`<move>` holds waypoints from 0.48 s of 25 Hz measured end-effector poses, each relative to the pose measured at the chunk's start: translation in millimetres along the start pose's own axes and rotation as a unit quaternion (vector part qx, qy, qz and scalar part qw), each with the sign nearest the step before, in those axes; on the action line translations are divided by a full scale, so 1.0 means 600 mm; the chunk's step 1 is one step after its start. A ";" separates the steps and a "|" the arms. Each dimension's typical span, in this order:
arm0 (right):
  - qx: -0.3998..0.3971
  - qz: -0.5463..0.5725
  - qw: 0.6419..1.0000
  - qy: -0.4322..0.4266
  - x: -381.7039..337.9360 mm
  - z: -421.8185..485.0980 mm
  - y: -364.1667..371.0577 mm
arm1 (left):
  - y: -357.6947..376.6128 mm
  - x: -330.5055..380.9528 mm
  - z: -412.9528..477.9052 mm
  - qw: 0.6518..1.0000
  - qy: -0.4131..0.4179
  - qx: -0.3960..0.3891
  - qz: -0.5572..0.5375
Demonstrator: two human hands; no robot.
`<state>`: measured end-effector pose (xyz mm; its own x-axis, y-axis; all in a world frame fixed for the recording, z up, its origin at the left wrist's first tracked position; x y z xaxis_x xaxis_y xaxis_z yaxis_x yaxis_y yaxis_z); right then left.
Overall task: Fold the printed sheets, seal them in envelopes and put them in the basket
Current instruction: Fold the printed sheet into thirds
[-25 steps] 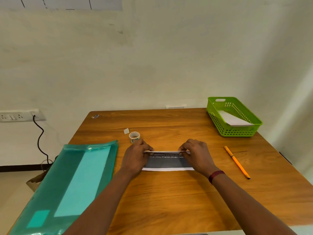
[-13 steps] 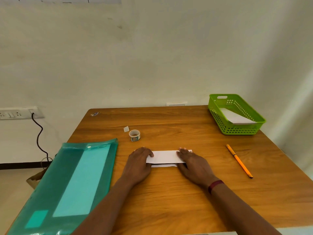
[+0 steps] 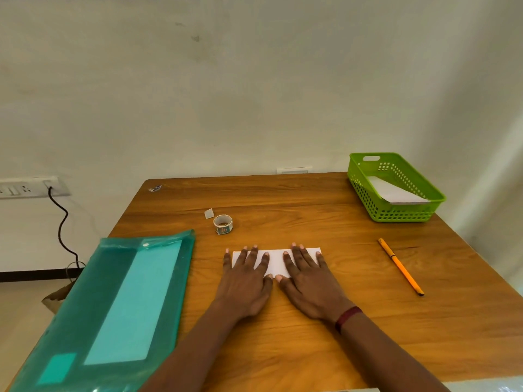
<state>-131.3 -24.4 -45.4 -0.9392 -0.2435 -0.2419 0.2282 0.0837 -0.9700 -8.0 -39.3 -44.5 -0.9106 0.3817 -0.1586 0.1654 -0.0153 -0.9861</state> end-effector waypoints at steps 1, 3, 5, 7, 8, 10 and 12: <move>-0.004 -0.004 1.000 -0.006 -0.004 0.000 0.001 | 0.000 0.011 -0.001 1.000 0.011 0.004 -0.003; -0.013 -0.009 1.000 -0.026 -0.018 0.004 0.005 | -0.004 0.026 -0.002 0.999 0.038 0.019 -0.021; -0.009 0.002 0.999 -0.050 -0.037 0.009 0.006 | -0.006 0.029 -0.001 0.997 0.051 0.030 -0.042; -0.004 0.008 0.998 -0.061 -0.049 0.016 0.010 | -0.001 0.027 -0.001 0.997 0.051 0.024 -0.054; -0.001 0.011 0.998 -0.062 -0.050 0.018 0.012 | 0.002 0.025 -0.002 0.997 0.045 0.020 -0.058; 0.003 0.016 0.998 -0.062 -0.050 0.017 0.010 | 0.007 0.022 -0.003 0.998 0.026 0.012 -0.064; 0.003 0.017 0.999 -0.051 -0.039 0.014 0.008 | 0.012 0.015 -0.003 0.997 0.004 0.005 -0.071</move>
<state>-105.8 -26.5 -44.3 -0.8997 -0.3383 -0.2758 0.2613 0.0887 -0.9612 -14.4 -34.5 -52.7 -0.9214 0.3883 -0.0164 0.0302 0.0295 -0.9991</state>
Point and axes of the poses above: each hand's wrist, its own z-axis towards the middle knuckle, its own y-axis out of the palm, x = y × z, the point moved 10 cm from there along z, towards the middle knuckle, and after that the axes turned 9 degrees about z, right-handed, at the moved point
